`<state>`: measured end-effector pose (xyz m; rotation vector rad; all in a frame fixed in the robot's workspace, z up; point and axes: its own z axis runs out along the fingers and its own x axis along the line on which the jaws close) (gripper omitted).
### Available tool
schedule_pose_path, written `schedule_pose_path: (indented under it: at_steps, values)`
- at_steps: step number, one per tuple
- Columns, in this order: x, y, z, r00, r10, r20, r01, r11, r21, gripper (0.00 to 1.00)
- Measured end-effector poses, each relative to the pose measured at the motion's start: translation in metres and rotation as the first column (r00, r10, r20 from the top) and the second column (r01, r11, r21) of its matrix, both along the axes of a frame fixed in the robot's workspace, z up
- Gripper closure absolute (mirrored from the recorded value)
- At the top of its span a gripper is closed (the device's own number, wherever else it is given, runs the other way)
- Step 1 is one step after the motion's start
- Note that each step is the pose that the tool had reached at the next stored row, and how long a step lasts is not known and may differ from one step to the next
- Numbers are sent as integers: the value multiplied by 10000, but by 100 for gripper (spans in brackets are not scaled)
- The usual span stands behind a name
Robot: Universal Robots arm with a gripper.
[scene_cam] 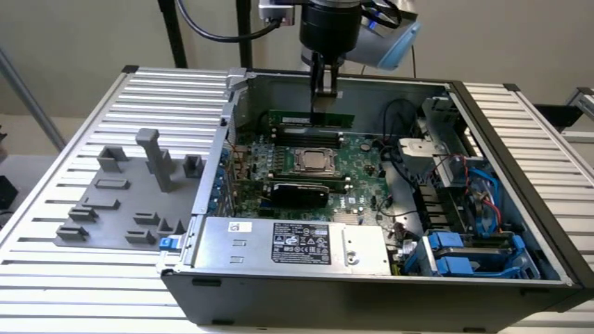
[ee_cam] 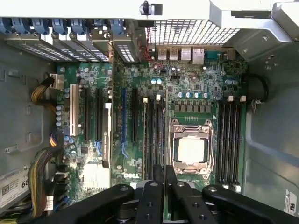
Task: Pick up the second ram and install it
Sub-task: 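Insert the second ram into the second slot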
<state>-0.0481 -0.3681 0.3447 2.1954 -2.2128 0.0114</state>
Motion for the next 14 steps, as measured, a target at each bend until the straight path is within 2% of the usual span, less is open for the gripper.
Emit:
schedule_pose_path:
  at_steps: [14]
  values:
    - [101, 0, -255, 9999, -136, 0, 136, 9999, 20, 100]
